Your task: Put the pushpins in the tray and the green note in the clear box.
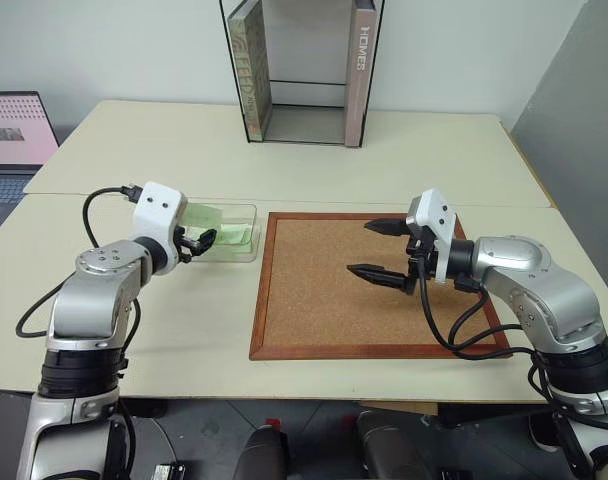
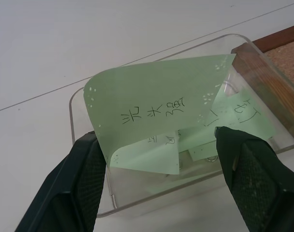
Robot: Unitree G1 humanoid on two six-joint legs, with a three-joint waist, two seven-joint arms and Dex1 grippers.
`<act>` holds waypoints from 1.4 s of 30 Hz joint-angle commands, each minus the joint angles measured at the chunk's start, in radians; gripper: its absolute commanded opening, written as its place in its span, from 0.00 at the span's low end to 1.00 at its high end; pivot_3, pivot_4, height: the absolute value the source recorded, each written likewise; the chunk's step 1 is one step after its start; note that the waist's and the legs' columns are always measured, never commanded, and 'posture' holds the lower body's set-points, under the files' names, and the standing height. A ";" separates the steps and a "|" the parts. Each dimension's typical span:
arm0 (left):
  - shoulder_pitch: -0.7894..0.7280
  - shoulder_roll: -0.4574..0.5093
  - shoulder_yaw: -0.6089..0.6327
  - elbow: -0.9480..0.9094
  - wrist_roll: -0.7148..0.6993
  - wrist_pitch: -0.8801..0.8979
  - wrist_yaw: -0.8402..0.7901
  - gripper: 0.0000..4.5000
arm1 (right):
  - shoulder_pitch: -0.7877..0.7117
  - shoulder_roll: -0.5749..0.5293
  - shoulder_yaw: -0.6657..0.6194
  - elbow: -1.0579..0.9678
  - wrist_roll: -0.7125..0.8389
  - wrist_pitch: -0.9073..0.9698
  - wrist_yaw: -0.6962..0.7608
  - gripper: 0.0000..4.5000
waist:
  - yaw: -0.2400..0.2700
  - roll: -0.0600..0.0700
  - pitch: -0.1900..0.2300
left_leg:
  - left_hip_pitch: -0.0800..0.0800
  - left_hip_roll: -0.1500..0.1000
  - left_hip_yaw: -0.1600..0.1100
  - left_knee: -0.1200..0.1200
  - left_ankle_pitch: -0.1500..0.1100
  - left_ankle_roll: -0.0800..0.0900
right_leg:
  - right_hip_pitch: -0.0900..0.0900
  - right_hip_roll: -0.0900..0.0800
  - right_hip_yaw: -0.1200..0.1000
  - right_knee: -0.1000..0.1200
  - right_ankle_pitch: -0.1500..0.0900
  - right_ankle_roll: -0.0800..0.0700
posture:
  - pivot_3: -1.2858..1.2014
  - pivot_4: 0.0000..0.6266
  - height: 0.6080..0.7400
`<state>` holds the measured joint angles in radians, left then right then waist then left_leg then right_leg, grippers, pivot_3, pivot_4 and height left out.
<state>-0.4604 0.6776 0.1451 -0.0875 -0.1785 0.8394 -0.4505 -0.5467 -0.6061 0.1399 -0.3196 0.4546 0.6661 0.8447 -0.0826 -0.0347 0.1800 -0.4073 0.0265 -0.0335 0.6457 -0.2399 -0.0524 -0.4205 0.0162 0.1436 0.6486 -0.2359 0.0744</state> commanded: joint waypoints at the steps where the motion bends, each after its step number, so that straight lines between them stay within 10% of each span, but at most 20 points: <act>1: -0.004 0.023 -0.007 -0.045 0.027 -0.068 -0.001 0.79 | -0.030 0.008 -0.020 -0.027 0.013 -0.009 0.004 1.00 | 0.000 0.000 0.000 | 0.000 0.000 0.000 0.000 0.000 0.000 | 0.000 0.000 0.000 0.000 0.000 0.000 | 0.52 0.24 1.00; 25: -0.003 -0.029 0.044 -0.096 -0.062 -0.168 -0.058 0.79 | 0.013 -0.016 -0.067 -0.058 0.030 0.001 0.004 1.00 | 0.000 0.000 0.000 | 0.000 0.000 0.000 0.000 0.000 0.000 | 0.000 0.000 0.000 0.000 0.000 0.000 | 0.52 0.24 1.00; 42: -0.084 -0.123 -0.151 -0.128 -0.232 -0.234 -0.340 0.79 | 0.315 -0.208 -0.405 -0.234 0.174 0.110 -0.020 1.00 | 0.005 0.000 0.000 | 0.000 -0.001 0.000 0.001 0.000 0.000 | 0.001 0.000 0.000 0.001 0.000 0.000 | 0.52 0.24 1.00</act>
<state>-0.5194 0.5608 0.0132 -0.2199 -0.3782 0.6388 -0.7289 -0.2424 -0.7903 -0.2085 -0.5167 0.6135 0.7870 0.8254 -0.0778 -0.0348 0.1799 -0.4070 0.0257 -0.0335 0.6472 -0.2398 -0.0523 -0.4193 0.0164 0.1440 0.6493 -0.2357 0.0744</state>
